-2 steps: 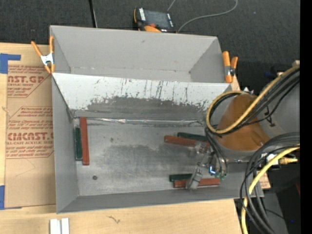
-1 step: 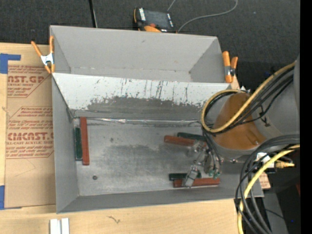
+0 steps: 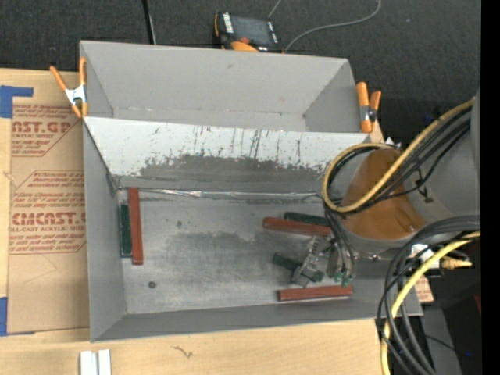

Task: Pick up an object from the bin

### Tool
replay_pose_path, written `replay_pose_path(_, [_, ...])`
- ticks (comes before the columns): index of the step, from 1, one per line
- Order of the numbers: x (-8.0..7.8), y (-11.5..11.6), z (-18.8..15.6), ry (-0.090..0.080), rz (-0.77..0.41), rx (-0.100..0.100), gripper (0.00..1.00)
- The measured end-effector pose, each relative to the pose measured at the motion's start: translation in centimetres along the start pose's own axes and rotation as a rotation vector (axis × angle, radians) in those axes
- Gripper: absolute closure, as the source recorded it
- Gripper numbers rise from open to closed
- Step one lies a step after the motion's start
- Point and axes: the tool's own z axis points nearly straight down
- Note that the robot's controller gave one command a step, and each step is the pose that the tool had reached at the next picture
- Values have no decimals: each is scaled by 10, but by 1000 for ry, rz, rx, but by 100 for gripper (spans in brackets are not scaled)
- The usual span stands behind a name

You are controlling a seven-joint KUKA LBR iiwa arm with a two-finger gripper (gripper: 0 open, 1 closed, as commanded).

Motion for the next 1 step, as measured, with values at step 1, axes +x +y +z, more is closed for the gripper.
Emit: replay_pose_path(1, [-6, 20, -143, -6, -37, -2, 100])
